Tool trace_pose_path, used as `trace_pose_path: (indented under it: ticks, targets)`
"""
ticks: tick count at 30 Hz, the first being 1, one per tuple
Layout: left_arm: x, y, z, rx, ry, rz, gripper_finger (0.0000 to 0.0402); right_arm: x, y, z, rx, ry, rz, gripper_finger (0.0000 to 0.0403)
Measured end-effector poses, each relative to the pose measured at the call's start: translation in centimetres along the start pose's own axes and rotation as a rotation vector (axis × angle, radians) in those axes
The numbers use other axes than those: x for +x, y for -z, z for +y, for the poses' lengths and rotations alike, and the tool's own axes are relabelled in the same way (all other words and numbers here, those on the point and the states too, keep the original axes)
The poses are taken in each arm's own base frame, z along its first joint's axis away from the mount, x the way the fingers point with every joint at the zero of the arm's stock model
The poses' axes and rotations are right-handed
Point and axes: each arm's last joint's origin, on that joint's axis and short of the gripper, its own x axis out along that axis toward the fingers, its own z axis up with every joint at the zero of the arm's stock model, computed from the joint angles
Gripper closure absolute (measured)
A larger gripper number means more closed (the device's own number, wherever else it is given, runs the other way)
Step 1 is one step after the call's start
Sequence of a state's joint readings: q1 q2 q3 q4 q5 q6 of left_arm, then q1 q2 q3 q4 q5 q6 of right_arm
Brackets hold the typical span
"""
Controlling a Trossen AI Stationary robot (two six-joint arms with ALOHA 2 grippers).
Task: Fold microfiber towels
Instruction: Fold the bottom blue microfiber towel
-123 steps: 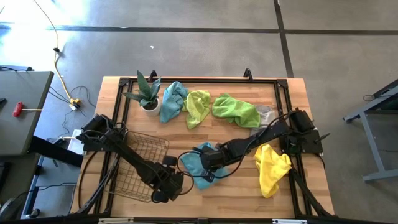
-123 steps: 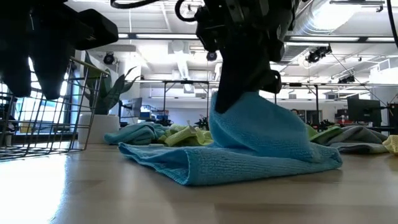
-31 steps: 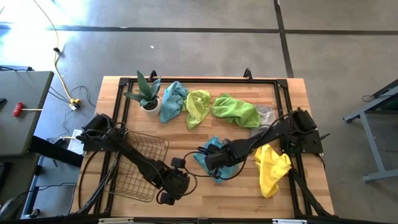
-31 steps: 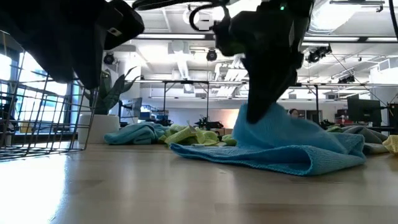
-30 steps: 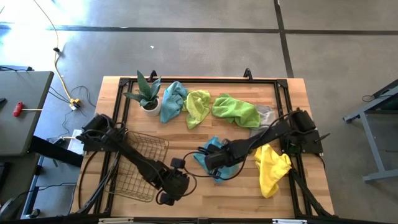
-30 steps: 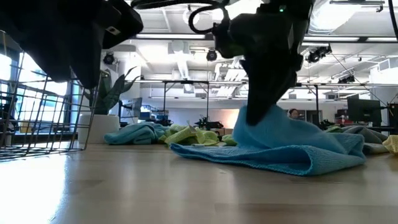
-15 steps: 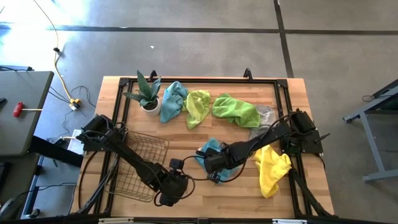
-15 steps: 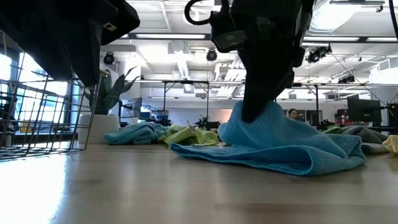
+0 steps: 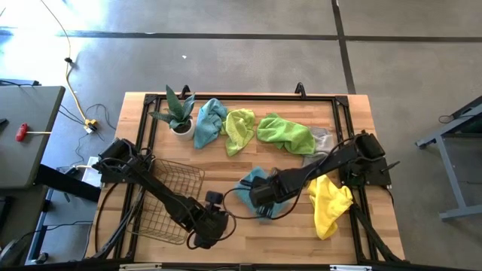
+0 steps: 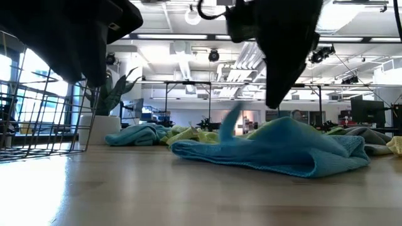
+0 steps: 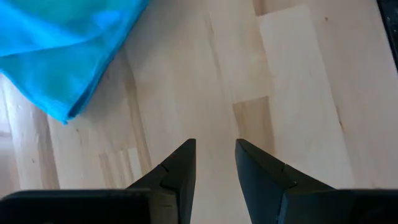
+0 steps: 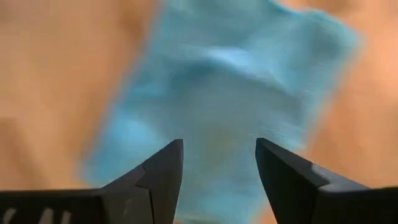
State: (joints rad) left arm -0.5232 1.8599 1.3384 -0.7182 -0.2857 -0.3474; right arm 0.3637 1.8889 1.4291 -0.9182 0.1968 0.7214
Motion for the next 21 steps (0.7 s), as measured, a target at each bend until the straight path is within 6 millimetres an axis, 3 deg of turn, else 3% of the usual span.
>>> trace_pose_path:
  ticks: [5,13,21]
  targets:
    - [0.0,0.0,0.1,0.002,-0.038,-0.014,0.0298,0.3,1.0,-0.8,0.031,0.196,-0.044,0.0213]
    - [0.1,-0.4,0.5,0.027,-0.105,-0.059,0.0298,2.3,3.1,0.5,0.065,0.089,-0.038,0.0215]
    - [0.7,-1.8,2.9,0.017,-0.152,-0.106,0.0298,1.6,5.5,1.7,0.026,0.096,0.072,0.0215]
